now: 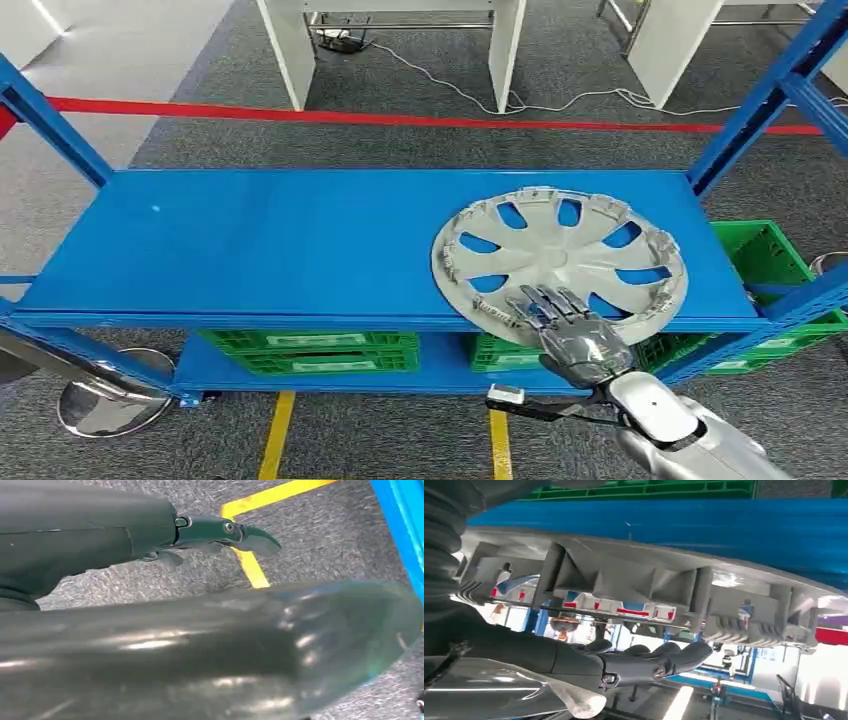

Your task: Take the parts from the cabinet and place them on the table.

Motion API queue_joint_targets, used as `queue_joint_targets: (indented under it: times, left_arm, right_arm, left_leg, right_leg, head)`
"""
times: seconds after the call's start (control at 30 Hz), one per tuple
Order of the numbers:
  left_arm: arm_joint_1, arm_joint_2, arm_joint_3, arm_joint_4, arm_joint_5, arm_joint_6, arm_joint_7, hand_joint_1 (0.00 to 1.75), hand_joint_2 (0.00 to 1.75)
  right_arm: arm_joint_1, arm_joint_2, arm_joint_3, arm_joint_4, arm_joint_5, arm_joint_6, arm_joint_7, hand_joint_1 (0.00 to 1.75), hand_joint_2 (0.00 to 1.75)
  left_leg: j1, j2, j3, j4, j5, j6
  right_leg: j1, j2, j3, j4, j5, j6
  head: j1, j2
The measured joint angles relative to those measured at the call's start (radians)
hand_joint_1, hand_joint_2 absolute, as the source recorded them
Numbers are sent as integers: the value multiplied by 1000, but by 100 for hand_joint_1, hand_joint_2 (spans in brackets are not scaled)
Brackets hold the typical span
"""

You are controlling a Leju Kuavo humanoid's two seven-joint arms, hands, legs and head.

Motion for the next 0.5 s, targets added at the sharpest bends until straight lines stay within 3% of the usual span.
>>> queue_joint_targets:
  times: [0.33,0.37,0.4,0.43,0.5]
  left_arm:
    - [24,-4,0,43,33,-57,4,0,0]
    - [24,-8,0,54,37,-62,5,0,0]
    - [24,-14,0,64,40,-67,5,0,0]
    - [23,-18,0,72,45,-67,5,0,0]
    - [24,-23,0,71,45,-35,18,0,0]
  right_arm:
    - [31,-18,-58,0,-4,24,10,2,175]
    - [32,-18,-61,0,-3,32,12,21,175]
    - [32,-18,-63,0,-1,38,16,108,175]
    - [33,-18,-65,0,2,45,21,166,175]
    - [36,-20,-73,0,6,55,30,175,175]
  left_leg:
    - [0,0,0,0,0,0]
    - [0,0,0,0,0,0]
    - [0,0,0,0,0,0]
    - [0,0,0,0,0,0]
    - [0,0,0,0,0,0]
  right_leg:
    - [0,0,0,0,0,0]
    - [0,0,0,0,0,0]
    - [0,0,0,0,0,0]
    - [0,0,0,0,0,0]
    - [0,0,0,0,0,0]
  head:
    - [0,0]
    - [0,0]
    - [0,0]
    - [0,0]
    - [0,0]
